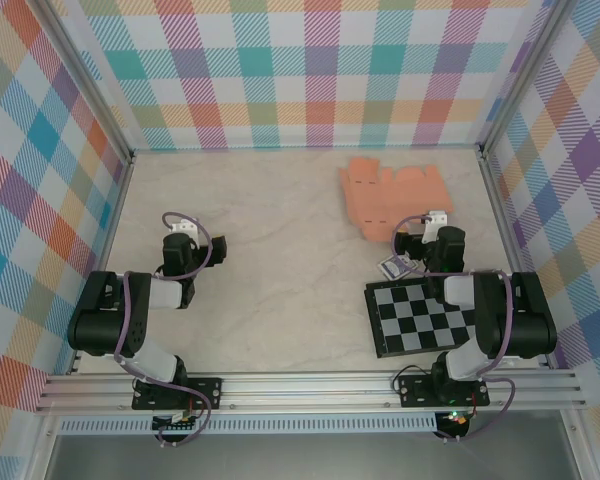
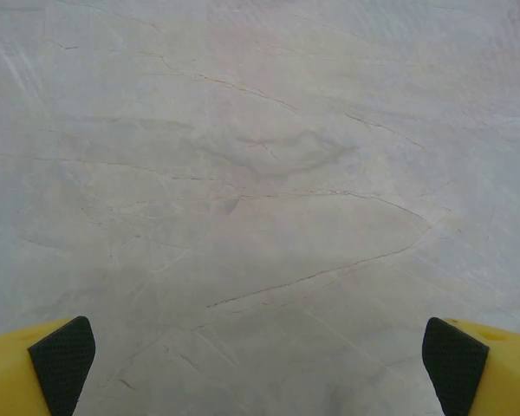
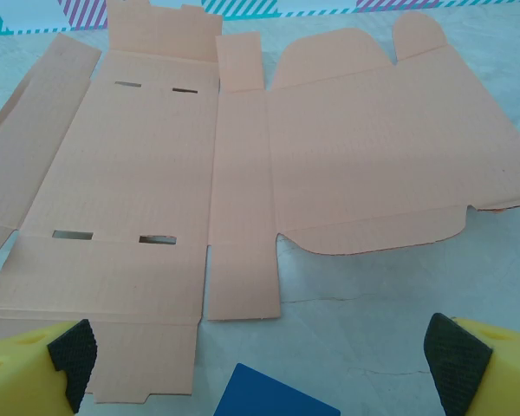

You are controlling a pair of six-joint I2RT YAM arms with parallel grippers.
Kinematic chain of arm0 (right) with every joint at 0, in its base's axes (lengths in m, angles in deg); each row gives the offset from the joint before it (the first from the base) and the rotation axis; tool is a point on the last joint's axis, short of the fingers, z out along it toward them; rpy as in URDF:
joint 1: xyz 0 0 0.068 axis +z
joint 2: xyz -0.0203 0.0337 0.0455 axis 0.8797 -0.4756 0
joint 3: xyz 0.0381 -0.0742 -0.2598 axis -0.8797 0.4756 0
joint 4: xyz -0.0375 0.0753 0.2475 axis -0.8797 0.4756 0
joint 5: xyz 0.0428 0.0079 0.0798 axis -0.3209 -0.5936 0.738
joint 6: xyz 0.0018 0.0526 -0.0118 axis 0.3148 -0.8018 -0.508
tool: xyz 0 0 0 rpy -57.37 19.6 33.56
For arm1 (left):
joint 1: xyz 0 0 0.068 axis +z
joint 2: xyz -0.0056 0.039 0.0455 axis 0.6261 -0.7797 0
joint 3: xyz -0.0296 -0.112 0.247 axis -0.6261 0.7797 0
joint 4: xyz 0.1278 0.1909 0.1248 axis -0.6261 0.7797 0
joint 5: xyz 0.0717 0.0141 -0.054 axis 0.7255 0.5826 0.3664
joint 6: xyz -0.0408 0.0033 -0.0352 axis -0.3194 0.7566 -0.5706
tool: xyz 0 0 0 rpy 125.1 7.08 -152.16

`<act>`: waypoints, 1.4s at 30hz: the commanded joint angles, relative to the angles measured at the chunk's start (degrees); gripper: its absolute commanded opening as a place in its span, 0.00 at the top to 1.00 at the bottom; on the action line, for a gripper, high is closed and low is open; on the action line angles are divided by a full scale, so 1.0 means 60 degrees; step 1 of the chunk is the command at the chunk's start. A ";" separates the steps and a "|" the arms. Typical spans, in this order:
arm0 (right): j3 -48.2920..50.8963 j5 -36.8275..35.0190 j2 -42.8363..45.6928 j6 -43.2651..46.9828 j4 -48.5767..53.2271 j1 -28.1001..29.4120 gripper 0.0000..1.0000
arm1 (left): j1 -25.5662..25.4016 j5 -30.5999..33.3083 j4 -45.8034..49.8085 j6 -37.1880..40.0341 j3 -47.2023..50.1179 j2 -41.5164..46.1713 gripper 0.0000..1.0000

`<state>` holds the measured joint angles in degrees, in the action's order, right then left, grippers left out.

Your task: Fold the paper box

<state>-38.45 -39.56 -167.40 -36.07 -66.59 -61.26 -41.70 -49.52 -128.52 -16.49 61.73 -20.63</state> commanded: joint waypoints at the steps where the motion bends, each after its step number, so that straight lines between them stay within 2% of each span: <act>1: -0.0133 0.0187 0.0041 -0.0054 -0.0086 -0.0070 0.00 | -0.0125 0.0115 -0.0235 0.0141 -0.0173 0.0034 0.00; 22: -0.0122 0.0196 0.0038 -0.0070 -0.0099 -0.0079 0.00 | -0.0111 0.0101 -0.0250 0.0132 -0.0158 0.0029 0.00; 24: -0.0179 -0.0540 0.0274 -0.0410 0.0141 -0.0077 0.00 | -0.0133 0.0176 -0.0220 0.0115 -0.0162 0.0108 0.00; 26: -0.0842 -0.1545 0.1382 -0.0878 0.2433 -0.0086 0.00 | -0.0166 0.0078 0.1198 0.0179 -0.0624 0.0750 0.00; 28: -0.2334 -0.2516 0.2311 -0.1784 0.6026 -0.0086 0.00 | -0.0244 0.0437 0.3291 -0.0081 -0.1384 0.1642 0.00; 29: -0.3283 -0.3062 0.2501 -0.2391 0.7904 -0.0088 0.00 | -0.0331 0.0554 0.4045 -0.0213 -0.1653 0.2102 0.00; 31: -0.4606 -0.3528 0.2430 -0.2921 1.0039 -0.0100 0.00 | -0.0503 0.0432 0.4957 -0.0523 -0.1985 0.2957 0.00; 33: -0.5289 -0.3576 0.2277 -0.3288 1.0955 -0.0112 0.00 | -0.0657 0.0165 0.5647 -0.1015 -0.2238 0.3723 0.00; 36: -0.6418 -0.3433 0.1774 -0.4160 1.2363 -0.0265 0.00 | -0.0671 0.0994 0.8480 -0.3126 -0.3475 0.4319 0.00; 39: -0.7500 -0.2086 0.0823 -0.4508 1.3373 -0.0844 0.00 | -0.0667 0.1845 1.1568 -0.3920 -0.4799 0.4021 0.00; 41: -0.8054 -0.1049 0.0016 -0.4843 1.3704 -0.1342 0.00 | -0.0668 0.1822 1.2289 -0.4204 -0.5001 0.3749 0.00; 42: -0.8366 -0.0560 -0.0459 -0.4956 1.3781 -0.1580 0.03 | -0.0660 0.1809 1.2581 -0.4350 -0.5015 0.3678 0.00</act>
<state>-85.20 -51.82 -164.27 -60.44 5.01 -67.45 -45.66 -41.50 -71.63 -35.95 32.16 3.63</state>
